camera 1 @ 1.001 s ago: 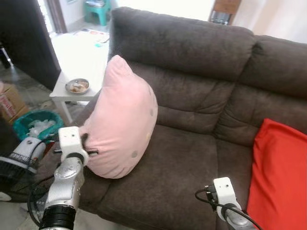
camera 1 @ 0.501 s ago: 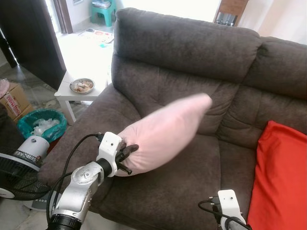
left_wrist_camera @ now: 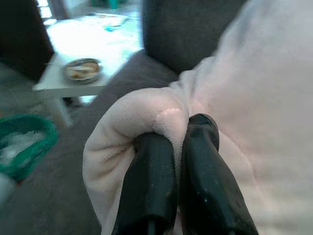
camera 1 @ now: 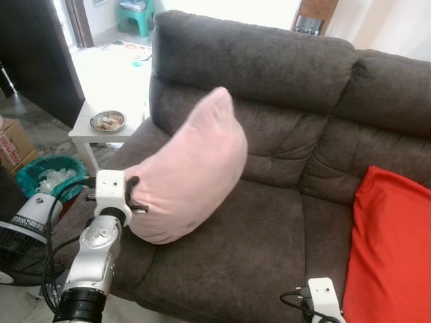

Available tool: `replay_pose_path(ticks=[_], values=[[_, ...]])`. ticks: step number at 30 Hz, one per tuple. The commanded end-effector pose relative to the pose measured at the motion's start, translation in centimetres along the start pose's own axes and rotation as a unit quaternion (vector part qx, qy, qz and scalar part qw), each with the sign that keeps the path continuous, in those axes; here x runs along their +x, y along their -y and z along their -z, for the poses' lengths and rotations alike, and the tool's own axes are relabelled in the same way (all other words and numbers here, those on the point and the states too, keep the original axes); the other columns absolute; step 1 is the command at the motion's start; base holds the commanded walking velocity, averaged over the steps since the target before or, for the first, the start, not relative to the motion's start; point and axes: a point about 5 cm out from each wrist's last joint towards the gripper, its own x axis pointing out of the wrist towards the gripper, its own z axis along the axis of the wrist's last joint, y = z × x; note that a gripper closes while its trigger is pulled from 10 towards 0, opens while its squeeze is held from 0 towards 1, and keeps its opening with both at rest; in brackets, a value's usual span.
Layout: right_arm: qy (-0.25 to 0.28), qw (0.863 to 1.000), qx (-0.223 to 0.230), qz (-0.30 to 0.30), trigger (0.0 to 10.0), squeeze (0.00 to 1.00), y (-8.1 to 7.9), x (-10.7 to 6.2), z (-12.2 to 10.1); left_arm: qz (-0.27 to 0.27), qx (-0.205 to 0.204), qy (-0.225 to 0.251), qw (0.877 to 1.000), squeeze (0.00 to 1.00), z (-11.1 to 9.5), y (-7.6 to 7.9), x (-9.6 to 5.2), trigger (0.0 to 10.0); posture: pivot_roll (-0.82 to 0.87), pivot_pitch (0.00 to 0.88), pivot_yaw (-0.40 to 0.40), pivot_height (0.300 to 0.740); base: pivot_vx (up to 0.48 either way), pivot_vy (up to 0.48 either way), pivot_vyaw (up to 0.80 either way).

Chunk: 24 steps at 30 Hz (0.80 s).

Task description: Move the pillow to the sofa from floor

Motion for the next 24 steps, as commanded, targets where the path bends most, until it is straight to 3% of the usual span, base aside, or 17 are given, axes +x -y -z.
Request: replay_pose_path(ticks=[1,4,9,14,16,18,24], values=[[-0.004,1.0,0.005,0.006,10.0,0.0,0.1,-0.1,0.5,0.037,0.018,0.0,0.999,0.0,-0.1,1.0,0.1,10.0,0.18,0.026,-0.13,0.74,0.0,0.0,0.0],[-0.005,1.0,0.008,0.008,10.0,0.0,0.1,-0.1,0.6,0.09,0.023,-0.004,0.996,0.0,0.4,2.5,-0.3,10.0,0.18,0.021,-0.128,0.74,0.0,0.0,0.0],[-0.006,1.0,0.008,0.006,10.0,0.0,0.1,-0.2,0.7,0.098,0.037,-0.001,0.994,0.0,0.5,2.8,-0.2,10.0,0.18,0.015,-0.128,0.74,0.0,0.0,0.0],[-0.014,1.0,0.009,0.005,10.0,0.0,0.1,-0.3,1.1,0.01,0.036,0.041,0.998,0.0,-1.2,0.7,0.7,10.0,0.18,0.007,-0.126,0.74,0.0,0.0,0.0],[-0.015,1.0,0.007,0.004,10.0,0.0,0.1,-0.3,1.1,-0.002,0.037,0.048,0.998,0.0,-1.5,0.4,0.8,10.0,0.18,0.004,-0.127,0.74,0.0,0.0,0.0],[-0.02,1.0,0.005,0.002,10.0,0.0,0.1,-0.3,1.4,-0.042,0.03,0.076,0.996,0.0,-2.9,-0.5,1.4,10.0,0.18,0.003,-0.129,0.74,0.0,0.0,0.0],[-0.025,1.0,0.008,0.001,10.0,0.0,0.1,-0.4,1.6,-0.044,0.031,0.099,0.994,0.0,-4.4,-0.1,2.4,10.0,0.18,0.007,-0.129,0.74,0.0,0.0,0.0]])
